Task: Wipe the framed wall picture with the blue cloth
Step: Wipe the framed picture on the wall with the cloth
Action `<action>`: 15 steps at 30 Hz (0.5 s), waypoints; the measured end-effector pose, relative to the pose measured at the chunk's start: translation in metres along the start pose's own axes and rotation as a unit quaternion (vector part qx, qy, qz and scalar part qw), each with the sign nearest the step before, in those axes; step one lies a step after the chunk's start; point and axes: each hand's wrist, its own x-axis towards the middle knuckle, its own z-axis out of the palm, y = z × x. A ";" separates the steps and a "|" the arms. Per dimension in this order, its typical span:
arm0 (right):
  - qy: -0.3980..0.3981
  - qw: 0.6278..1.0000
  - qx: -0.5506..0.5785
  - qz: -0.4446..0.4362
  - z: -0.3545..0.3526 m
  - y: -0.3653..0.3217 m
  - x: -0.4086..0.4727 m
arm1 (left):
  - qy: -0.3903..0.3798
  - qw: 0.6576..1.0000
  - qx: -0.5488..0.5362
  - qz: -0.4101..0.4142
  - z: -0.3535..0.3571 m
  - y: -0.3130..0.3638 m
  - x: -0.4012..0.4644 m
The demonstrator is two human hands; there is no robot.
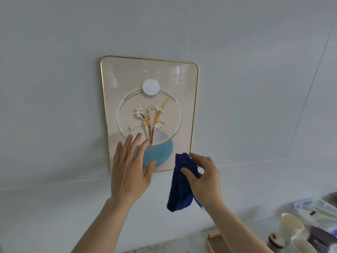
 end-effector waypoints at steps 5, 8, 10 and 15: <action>0.025 0.988 -0.087 -0.124 0.027 0.008 0.011 | 0.035 0.995 0.092 0.027 0.011 -0.010 0.027; 0.037 0.957 -0.161 -0.240 0.050 0.025 0.019 | 0.048 0.988 0.136 0.051 0.028 -0.018 0.042; 0.038 0.925 -0.219 -0.307 0.067 0.038 0.025 | 0.057 0.985 0.150 0.068 0.041 -0.024 0.049; 0.009 0.880 -0.277 -0.385 0.105 0.064 0.040 | 0.086 0.983 0.145 0.071 0.069 -0.040 0.056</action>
